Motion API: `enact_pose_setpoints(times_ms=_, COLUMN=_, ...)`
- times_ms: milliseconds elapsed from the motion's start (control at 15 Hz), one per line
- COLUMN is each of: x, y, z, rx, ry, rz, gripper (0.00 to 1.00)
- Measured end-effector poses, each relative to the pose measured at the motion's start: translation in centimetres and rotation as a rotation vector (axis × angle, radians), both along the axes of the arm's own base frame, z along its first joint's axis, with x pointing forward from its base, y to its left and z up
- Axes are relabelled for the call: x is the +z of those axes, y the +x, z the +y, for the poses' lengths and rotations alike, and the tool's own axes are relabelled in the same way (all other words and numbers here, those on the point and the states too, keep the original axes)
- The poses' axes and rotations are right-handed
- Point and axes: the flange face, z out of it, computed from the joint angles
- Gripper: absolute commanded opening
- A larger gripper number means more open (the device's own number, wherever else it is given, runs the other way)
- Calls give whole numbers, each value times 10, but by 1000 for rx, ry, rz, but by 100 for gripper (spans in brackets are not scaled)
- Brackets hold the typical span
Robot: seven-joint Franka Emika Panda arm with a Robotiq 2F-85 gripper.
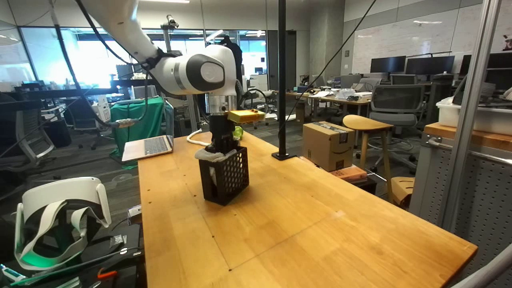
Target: Place the white towel inside the black basket
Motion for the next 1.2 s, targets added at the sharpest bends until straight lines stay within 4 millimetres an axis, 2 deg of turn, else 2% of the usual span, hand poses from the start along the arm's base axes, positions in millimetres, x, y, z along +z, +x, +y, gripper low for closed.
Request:
enact_pose_setpoints(times_ms=333, x=62, y=-33, z=41, rx=10, ry=-125, rz=-108, gripper=9)
enact_pose_setpoints(times_ms=533, x=93, y=-54, z=54, rx=-9, ry=-161, rz=-164, gripper=9)
enact_pose_setpoints(times_ms=667, x=106, y=-66, z=58, rx=-32, ry=-171, rz=-184, gripper=9)
enact_pose_setpoints(times_ms=933, x=105, y=-84, z=56, rx=-78, ry=-187, rz=-196, gripper=9)
enact_pose_setpoints(times_ms=1200, x=83, y=-96, z=46, rx=-108, ry=-206, rz=-161, gripper=9)
